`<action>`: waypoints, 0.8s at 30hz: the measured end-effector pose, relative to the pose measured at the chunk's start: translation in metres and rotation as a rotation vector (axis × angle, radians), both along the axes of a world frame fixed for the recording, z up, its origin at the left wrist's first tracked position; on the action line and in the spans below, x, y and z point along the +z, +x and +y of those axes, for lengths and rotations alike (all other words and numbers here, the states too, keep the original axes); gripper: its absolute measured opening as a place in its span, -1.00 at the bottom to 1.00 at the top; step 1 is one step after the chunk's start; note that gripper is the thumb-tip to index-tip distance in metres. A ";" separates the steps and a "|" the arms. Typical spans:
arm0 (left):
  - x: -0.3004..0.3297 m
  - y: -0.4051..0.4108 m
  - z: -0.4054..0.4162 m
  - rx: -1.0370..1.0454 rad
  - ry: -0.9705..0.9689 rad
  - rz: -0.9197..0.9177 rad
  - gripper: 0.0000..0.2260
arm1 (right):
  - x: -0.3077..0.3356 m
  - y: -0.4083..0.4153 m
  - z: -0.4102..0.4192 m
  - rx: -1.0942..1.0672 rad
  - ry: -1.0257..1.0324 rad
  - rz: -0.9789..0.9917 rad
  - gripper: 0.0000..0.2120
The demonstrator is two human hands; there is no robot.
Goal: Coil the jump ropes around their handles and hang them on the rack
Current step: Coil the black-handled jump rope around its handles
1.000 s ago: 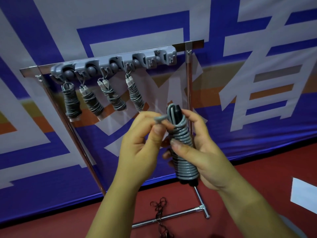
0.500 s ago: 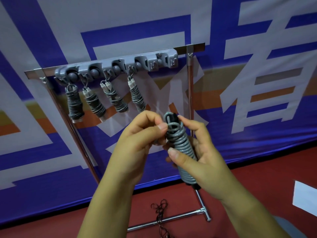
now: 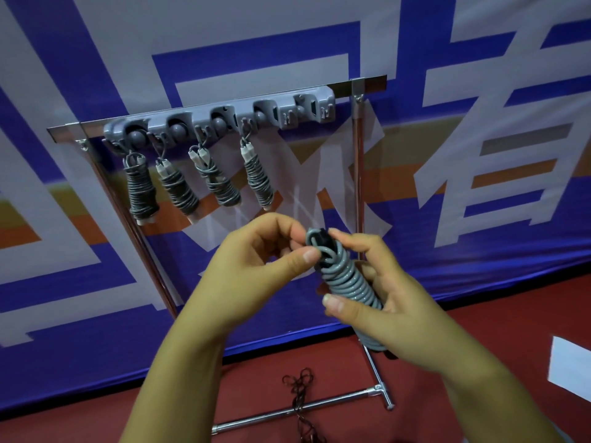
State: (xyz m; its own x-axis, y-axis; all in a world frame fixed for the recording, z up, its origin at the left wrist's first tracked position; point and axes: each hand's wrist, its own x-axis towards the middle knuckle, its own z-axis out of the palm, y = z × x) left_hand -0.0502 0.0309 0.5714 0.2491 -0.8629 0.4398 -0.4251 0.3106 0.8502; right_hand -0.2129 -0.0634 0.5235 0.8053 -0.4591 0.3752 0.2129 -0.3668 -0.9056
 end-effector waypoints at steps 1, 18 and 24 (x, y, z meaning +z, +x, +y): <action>0.000 0.001 -0.001 -0.041 0.008 0.001 -0.89 | -0.001 0.000 0.000 0.017 0.023 0.002 -0.46; -0.003 0.004 -0.009 0.110 -0.016 -0.066 -0.93 | -0.008 0.010 0.005 -0.010 0.160 -0.072 -0.48; -0.007 -0.013 -0.013 0.416 -0.113 -0.298 -0.85 | -0.009 0.012 0.011 -0.095 0.188 -0.141 -0.50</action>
